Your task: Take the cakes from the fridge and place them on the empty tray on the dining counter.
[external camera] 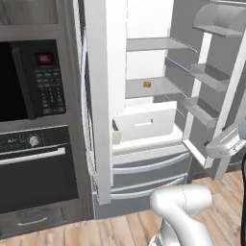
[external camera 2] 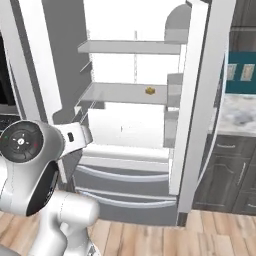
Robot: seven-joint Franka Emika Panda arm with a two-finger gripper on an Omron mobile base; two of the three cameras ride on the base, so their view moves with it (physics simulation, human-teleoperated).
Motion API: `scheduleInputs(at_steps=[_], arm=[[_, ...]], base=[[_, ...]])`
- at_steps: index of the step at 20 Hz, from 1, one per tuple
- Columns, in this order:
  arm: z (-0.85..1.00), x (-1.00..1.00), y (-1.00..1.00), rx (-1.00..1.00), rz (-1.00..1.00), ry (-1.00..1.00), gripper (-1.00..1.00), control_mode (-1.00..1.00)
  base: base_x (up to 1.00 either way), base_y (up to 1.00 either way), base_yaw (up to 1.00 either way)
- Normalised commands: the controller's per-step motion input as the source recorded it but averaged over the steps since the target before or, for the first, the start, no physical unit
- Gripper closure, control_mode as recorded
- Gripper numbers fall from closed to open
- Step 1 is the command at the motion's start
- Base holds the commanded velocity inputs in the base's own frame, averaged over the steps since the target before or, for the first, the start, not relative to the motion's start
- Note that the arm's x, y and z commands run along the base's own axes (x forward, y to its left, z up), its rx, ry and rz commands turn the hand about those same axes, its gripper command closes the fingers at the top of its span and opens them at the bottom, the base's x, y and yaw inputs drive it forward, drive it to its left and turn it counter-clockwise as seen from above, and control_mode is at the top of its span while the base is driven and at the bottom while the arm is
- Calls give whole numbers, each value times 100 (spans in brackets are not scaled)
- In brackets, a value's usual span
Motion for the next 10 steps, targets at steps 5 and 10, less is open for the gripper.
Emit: scheduleInputs(at_steps=[5,10], arm=[[0,0,0,0,0,0,-100,100],[0,0,0,0,0,0,-100,100]], base=[[100,1,0],[100,0,0]])
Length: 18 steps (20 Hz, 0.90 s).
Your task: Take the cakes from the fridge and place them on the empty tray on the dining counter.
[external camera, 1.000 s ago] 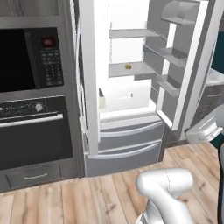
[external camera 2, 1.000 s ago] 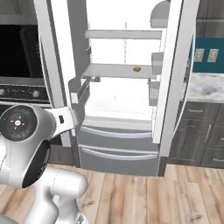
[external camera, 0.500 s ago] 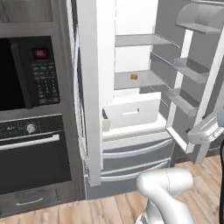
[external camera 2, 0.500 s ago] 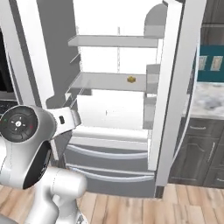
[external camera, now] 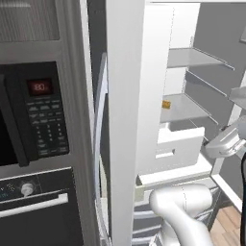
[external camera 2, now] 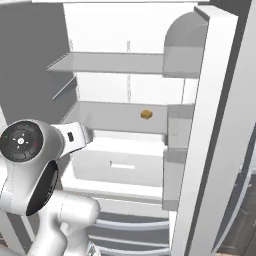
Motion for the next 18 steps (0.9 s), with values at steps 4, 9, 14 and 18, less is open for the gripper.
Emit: scheduleInputs(at_steps=[4,9,14,18], arm=[[0,0,0,0,0,0,-100,100],[0,0,0,0,0,0,-100,100],[0,0,0,0,0,0,-100,100],[0,0,0,0,0,0,-100,100]], base=[[100,0,0],[100,0,0],[54,0,0],[3,0,1]])
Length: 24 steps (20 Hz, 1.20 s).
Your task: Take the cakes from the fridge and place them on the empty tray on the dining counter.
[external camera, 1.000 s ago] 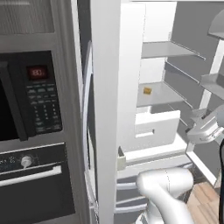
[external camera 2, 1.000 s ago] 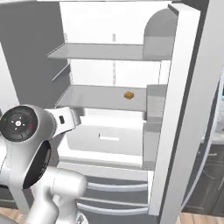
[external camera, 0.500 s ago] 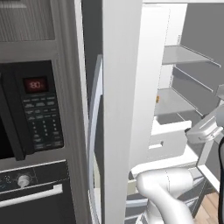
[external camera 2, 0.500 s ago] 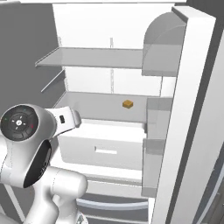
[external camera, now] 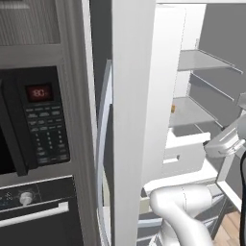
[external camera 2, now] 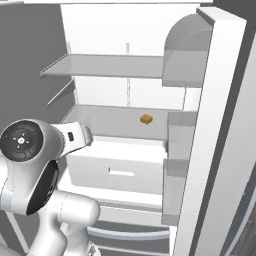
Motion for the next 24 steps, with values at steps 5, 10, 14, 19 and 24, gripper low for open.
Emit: scheduleInputs(at_steps=[5,10,14,19,24], arm=[[0,0,0,0,0,0,-100,100],[0,0,0,0,0,0,-100,100],[0,0,0,0,0,0,-100,100],[0,0,0,0,0,0,-100,100],[0,2,0,0,0,0,-100,-100]], base=[[14,0,10],[28,0,13],[28,0,17],[24,0,21],[0,0,5]])
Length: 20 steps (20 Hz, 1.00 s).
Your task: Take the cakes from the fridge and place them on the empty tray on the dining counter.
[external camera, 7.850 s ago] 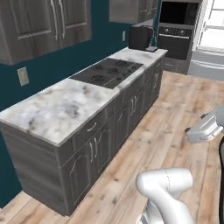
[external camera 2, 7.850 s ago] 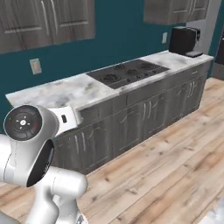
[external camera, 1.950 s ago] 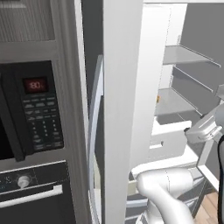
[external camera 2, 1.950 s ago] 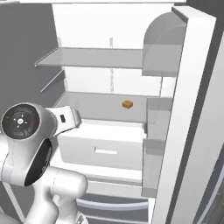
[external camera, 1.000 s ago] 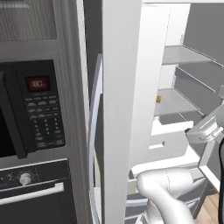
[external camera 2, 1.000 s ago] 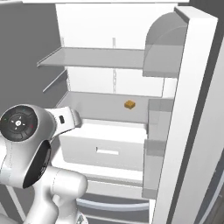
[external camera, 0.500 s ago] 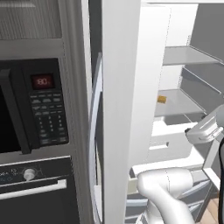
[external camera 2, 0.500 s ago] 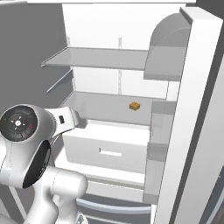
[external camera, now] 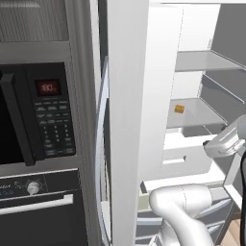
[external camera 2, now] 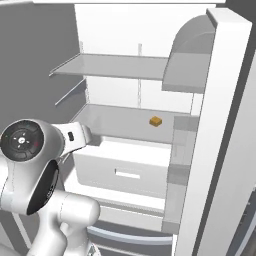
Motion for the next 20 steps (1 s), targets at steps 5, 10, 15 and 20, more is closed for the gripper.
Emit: scheduleInputs(at_steps=[5,10,15,20], arm=[[0,20,-30,0,-27,7,-100,-100],[0,39,-51,0,-37,6,-100,-100],[0,28,-46,2,-33,6,-100,-100],[-9,41,-7,1,-20,0,-100,-100]], base=[[0,0,0],[0,0,0],[0,0,0],[0,0,0]])
